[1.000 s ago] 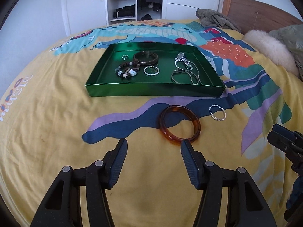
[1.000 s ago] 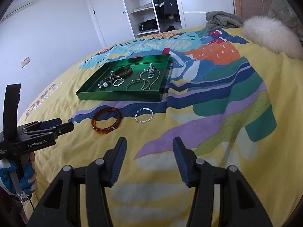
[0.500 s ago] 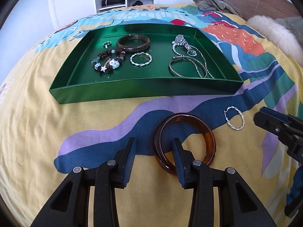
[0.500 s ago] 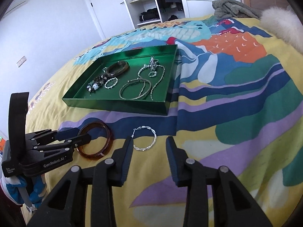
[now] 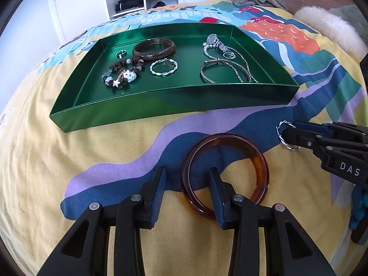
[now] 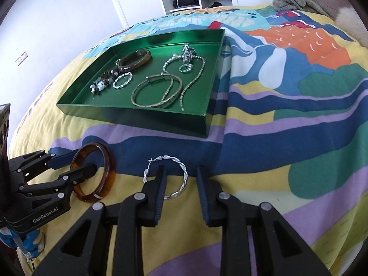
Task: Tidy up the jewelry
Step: 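Grasp the amber bangle with the left tool while the right tool grasps the twisted silver hoop, then carry the amber bangle and twisted hoop into the green tray and open both tools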
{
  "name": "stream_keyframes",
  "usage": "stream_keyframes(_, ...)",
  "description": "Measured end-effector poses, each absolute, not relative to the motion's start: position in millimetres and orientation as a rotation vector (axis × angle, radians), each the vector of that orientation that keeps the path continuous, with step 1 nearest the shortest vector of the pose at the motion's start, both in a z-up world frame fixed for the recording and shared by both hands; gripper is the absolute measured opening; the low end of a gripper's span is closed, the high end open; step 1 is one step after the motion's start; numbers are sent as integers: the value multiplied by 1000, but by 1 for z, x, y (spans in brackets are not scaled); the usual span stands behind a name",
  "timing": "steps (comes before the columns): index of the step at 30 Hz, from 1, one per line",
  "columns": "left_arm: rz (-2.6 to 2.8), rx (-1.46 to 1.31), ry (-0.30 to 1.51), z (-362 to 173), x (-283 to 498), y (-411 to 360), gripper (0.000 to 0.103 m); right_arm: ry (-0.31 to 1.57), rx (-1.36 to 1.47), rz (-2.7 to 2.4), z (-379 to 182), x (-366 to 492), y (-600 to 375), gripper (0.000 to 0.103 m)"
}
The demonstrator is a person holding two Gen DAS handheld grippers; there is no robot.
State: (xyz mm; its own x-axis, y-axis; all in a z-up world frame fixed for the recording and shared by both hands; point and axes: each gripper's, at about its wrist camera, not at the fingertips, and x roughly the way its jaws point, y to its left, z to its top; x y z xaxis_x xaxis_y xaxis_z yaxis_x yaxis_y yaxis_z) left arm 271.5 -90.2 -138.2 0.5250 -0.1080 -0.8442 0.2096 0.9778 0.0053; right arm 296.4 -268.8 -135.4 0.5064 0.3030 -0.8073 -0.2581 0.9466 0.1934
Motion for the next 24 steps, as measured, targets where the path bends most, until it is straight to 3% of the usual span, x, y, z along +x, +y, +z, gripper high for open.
stream_keyframes(3,-187,116,993,-139,272,-91,35,994,45,349,-138,298,-270,21)
stream_keyframes(8,-181,118,986,-138,273,-92,28,996,34,341,-140,300,-270,6)
stream_keyframes(12,-165,124,974,-134,273,-92,14,978,37,325,-137,295,-271,5)
stream_keyframes(24,-143,172,920,-107,246,-102,11,876,109,276,-103,241,-292,5)
